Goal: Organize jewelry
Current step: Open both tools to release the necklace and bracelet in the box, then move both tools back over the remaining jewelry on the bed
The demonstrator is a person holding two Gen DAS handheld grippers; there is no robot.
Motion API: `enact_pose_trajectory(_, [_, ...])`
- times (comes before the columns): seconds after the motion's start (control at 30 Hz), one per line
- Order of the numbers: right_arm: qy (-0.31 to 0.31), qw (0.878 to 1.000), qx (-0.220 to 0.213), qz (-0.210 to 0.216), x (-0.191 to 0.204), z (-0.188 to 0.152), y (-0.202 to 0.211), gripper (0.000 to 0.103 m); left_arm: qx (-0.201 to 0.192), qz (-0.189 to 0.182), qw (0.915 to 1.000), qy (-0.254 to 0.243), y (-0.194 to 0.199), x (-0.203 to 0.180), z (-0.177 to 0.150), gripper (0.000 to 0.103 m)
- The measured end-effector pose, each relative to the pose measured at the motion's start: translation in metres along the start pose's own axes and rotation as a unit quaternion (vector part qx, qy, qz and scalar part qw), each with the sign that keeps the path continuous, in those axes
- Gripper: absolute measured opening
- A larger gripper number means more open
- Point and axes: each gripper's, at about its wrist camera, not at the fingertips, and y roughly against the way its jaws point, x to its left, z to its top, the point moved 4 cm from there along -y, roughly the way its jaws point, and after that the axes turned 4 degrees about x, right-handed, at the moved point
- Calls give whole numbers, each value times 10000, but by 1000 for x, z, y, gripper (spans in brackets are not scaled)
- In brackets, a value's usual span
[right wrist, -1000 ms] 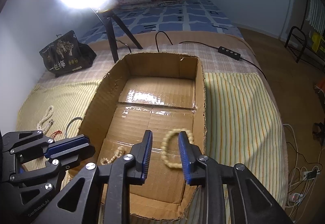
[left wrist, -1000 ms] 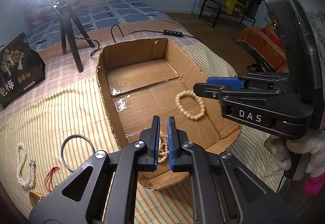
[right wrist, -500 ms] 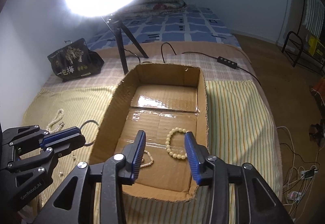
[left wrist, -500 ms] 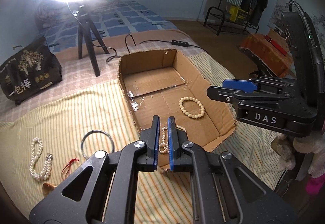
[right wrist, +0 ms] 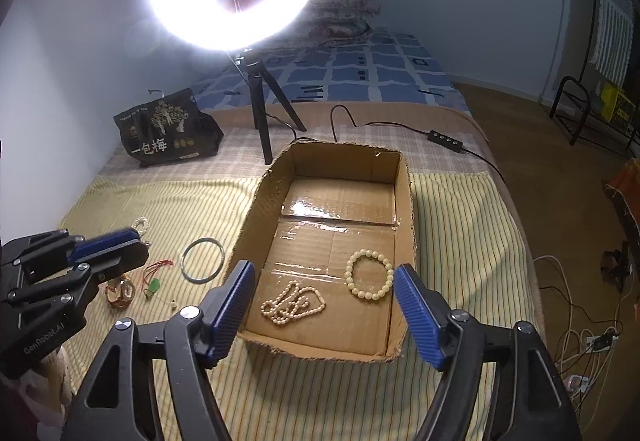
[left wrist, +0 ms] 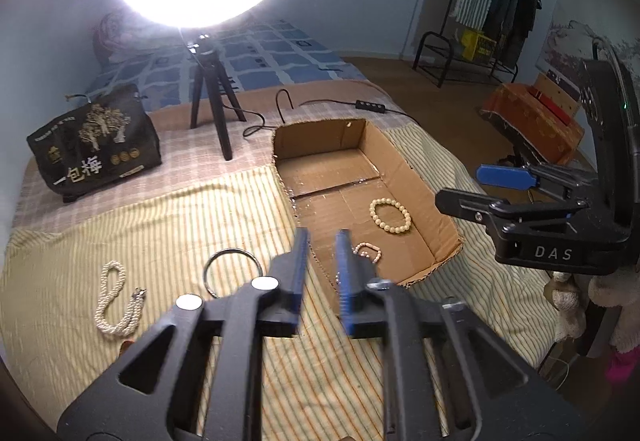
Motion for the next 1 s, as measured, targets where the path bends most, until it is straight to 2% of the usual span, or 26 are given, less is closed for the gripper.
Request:
enact_pose_trajectory(0.2, [-30, 9999, -102, 12, 7, -4, 16, 82, -178, 79, 9998, -21, 26, 5, -3, 27])
enact_pose_trajectory(0.3, [-51, 9998, -186, -2, 10, -7, 25, 86, -331, 119, 9994, -52, 40, 6, -6, 46])
enact_pose_trajectory(0.4, [-115, 9996, -255, -17, 12, -8, 34, 87, -472, 178, 9987, -110, 55, 6, -9, 50])
enact_pose_trajectory(0.47, [-172, 9994, -308, -39, 13, -10, 40, 87, -543, 232, 9981, -175, 64, 5, -12, 56])
enact_pose_trajectory(0.53, [-247, 9990, -370, -63, 14, -12, 45, 88, -661, 300, 9971, -224, 73, 5, -15, 70])
enact_pose_trajectory(0.77, [-303, 9978, -593, -47, 21, -18, 60, 88, -925, 470, 9942, -271, 103, 11, -26, 78])
enact_pose_trajectory(0.87, [-194, 9974, -691, -93, 27, -21, 64, 99, -977, 546, 9933, -271, 111, 16, -31, 78])
enact_pose_trajectory(1.0, [-122, 9969, -773, -4, 37, -25, 67, 99, -987, 661, 9926, -253, 118, 26, -39, 79])
